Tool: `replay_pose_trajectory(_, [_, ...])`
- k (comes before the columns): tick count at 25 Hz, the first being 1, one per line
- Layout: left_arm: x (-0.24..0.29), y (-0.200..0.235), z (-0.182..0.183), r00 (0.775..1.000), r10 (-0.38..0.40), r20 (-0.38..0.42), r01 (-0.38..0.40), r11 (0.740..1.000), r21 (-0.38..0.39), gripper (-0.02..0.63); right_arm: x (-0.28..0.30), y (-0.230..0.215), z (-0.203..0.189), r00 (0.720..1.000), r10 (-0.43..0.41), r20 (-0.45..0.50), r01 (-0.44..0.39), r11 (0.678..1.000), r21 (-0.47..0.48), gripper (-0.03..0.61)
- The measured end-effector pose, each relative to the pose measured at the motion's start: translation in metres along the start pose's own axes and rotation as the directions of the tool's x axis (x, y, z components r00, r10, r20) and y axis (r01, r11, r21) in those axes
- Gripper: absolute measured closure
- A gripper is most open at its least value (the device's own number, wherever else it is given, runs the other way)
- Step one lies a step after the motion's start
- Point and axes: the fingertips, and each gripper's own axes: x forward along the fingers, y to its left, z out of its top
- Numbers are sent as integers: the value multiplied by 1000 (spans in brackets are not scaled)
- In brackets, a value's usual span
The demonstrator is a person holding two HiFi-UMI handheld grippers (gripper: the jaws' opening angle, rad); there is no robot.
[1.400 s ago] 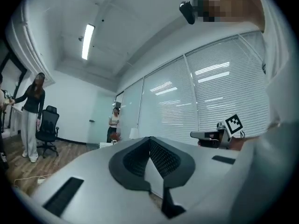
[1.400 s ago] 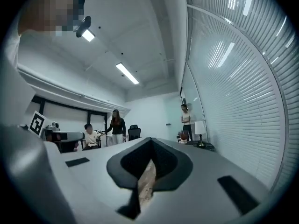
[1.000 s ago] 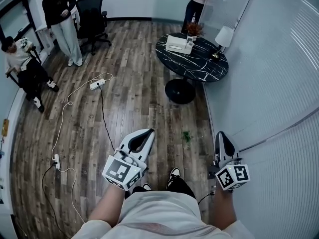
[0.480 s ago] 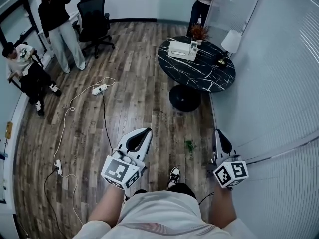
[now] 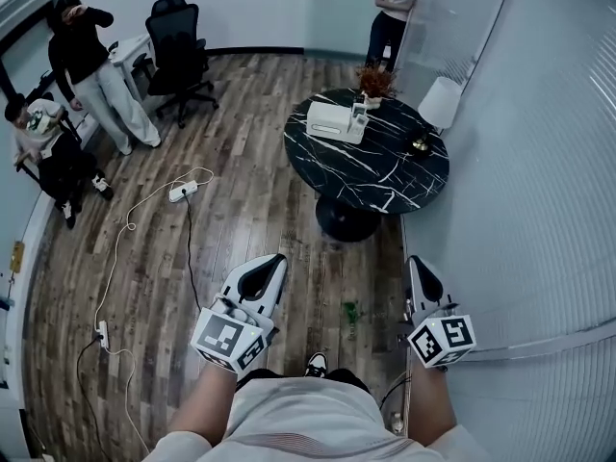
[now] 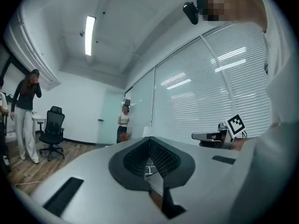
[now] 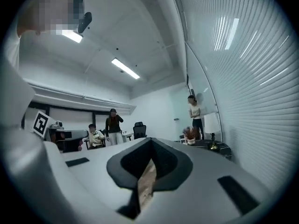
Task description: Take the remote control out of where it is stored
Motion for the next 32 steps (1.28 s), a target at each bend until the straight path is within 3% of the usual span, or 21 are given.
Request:
replay_pose_trajectory(6, [60, -7, -7, 1000, 15, -27, -14, 1000, 12, 604, 19, -65, -3, 1000, -8, -1, 8, 1000, 22, 566])
replay_pose_trajectory(16, [148, 16, -15, 1000, -17, -26, 18, 999, 36, 604, 62, -125, -8, 999, -46, 1, 46, 999, 1, 566])
replay_pose_trajectory(22, [198, 65, -16, 998, -40, -46, 42, 999, 32, 604, 124, -142, -12, 997, -75, -12, 75, 997, 13, 566])
replay_pose_trajectory(32, [299, 185, -24, 986, -137, -98, 139, 990, 12, 604, 266, -151, -21, 985, -156, -69, 159, 987, 31, 566])
